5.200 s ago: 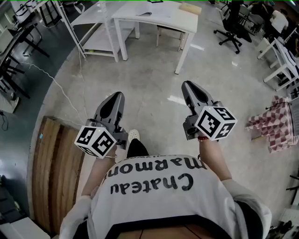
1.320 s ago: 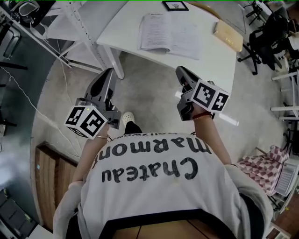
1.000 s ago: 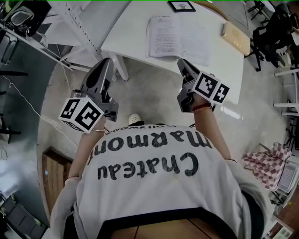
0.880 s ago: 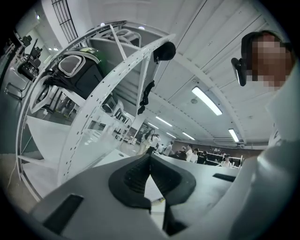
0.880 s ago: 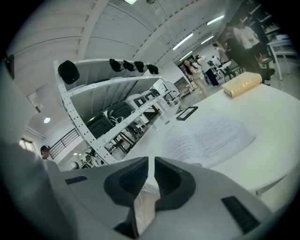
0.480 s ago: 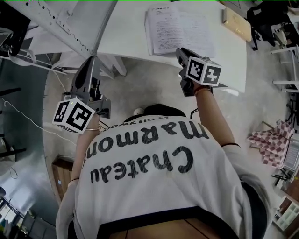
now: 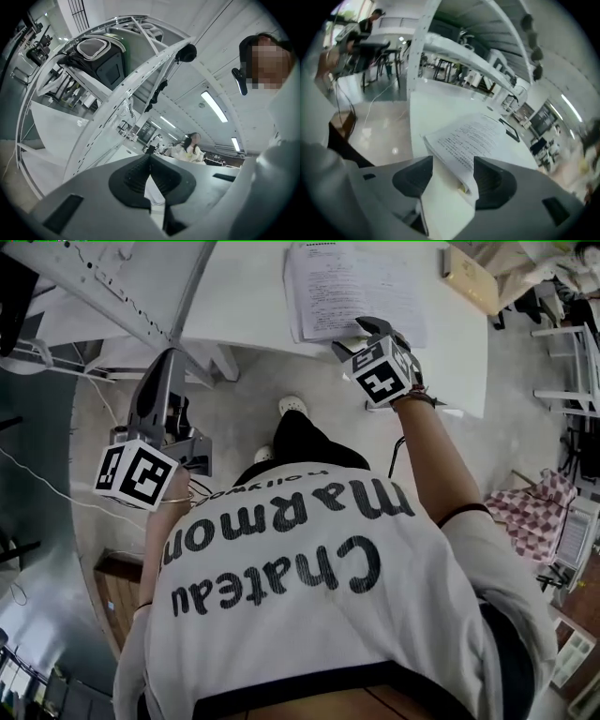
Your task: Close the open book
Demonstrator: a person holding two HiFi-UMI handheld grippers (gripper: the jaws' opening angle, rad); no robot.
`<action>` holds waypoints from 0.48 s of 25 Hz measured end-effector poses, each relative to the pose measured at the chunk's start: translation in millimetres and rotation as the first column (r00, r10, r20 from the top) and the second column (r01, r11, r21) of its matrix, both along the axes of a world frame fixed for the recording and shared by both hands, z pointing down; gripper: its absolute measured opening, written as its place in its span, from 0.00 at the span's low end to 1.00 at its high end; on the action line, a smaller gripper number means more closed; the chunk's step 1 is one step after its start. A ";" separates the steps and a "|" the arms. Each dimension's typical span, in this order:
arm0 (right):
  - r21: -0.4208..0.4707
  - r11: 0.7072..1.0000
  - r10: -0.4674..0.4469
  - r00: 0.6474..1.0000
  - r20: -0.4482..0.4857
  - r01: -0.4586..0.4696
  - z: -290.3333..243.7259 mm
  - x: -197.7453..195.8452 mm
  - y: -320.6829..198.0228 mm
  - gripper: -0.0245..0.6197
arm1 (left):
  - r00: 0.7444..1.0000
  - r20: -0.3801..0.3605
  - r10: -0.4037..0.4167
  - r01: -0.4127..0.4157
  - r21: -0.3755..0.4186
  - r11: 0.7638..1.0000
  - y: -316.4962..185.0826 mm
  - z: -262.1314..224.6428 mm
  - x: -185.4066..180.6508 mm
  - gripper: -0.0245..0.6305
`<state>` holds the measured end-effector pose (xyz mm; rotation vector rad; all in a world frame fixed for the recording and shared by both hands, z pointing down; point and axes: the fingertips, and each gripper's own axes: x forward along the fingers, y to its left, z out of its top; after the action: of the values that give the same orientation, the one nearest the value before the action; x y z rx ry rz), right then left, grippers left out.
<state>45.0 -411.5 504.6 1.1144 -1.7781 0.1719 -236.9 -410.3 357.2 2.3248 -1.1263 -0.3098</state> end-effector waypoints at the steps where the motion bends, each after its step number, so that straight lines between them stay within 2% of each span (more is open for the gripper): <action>1: -0.010 0.998 -0.062 0.996 -0.069 0.062 3.5 -2.6 -0.5 0.45 | 1.000 -0.001 -0.004 0.004 0.001 1.000 -0.9 -0.1 -2.0 0.07; 3: -0.027 0.986 -0.165 0.969 -0.182 0.163 8.8 -7.7 -1.9 0.46 | 1.000 0.001 -0.009 0.009 0.001 1.000 -1.8 0.9 -5.5 0.07; 6: -0.054 0.958 -0.285 0.901 -0.326 0.283 17.1 -15.3 -4.2 0.47 | 1.000 0.001 -0.022 0.022 -0.007 1.000 -3.2 5.2 -9.6 0.07; 12: -0.097 0.911 -0.398 0.796 -0.456 0.400 27.3 -24.7 -8.6 0.46 | 1.000 -0.001 -0.018 0.018 -0.005 1.000 -7.0 4.1 -6.6 0.07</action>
<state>20.3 -420.1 532.0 0.6771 -1.5241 -0.3374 -243.5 -417.2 361.2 2.3110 -1.1466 -0.3143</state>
